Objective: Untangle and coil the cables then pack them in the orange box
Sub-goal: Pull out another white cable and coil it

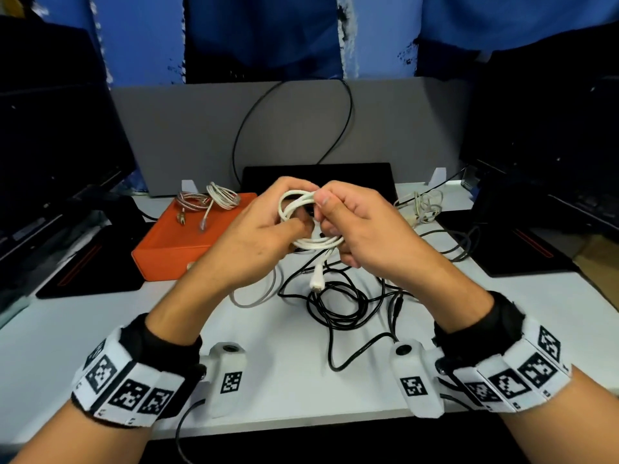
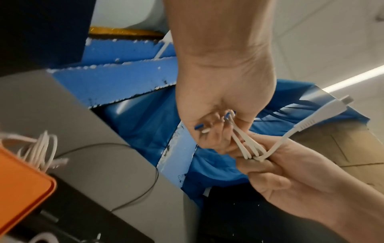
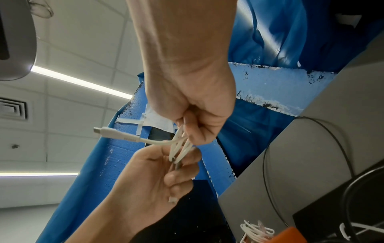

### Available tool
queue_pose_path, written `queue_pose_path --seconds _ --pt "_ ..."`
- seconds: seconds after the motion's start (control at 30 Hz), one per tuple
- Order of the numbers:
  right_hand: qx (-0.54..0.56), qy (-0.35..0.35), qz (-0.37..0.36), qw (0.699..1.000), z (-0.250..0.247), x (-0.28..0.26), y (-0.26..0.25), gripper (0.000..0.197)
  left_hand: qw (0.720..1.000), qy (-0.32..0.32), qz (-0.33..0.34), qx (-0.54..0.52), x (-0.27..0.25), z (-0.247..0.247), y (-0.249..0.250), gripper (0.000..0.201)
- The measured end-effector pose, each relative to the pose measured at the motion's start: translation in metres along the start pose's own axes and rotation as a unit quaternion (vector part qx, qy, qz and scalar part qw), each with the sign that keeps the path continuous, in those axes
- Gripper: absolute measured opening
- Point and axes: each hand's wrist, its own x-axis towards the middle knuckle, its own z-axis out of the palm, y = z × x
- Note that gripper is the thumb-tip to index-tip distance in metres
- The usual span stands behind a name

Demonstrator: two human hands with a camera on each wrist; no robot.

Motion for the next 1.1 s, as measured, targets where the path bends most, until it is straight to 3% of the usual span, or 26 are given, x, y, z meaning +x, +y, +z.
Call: queue_pose_path --seconds 0.07,0.2,0.47,0.7,0.83,0.93,1.0,1.1 --pt "-0.013 0.016 0.004 1.0 -0.007 0.002 0.0 0.034 0.998 -0.04 -0.027 -0.044 0.001 -0.004 0.0 0.022" --pt "0.034 0.024 -0.001 0.999 -0.018 0.003 -0.003 0.033 0.972 -0.074 -0.082 -0.206 -0.003 -0.01 -0.001 0.042" --pt "0.069 -0.003 0.014 0.998 -0.019 -0.001 -0.01 0.033 0.962 -0.069 -0.051 -0.259 -0.004 -0.007 -0.004 0.033" --pt "0.123 -0.021 0.089 0.988 -0.02 -0.004 -0.013 0.034 0.996 0.038 0.019 -0.084 -0.001 -0.002 0.002 0.022" --pt "0.098 -0.002 0.104 0.99 -0.012 -0.002 -0.01 0.034 0.994 0.08 0.049 0.052 -0.003 0.003 -0.003 0.009" --pt "0.066 0.01 0.086 0.994 -0.013 -0.002 -0.008 0.033 0.986 0.079 0.057 0.139 -0.005 0.006 -0.004 0.013" --pt "0.047 0.012 0.061 0.997 -0.017 -0.002 -0.007 0.032 0.992 0.046 0.049 0.107 -0.004 0.002 -0.002 0.018" --pt "0.013 -0.004 0.03 0.999 -0.02 -0.003 -0.008 0.032 0.998 -0.035 -0.015 -0.052 -0.004 -0.007 0.0 0.03"
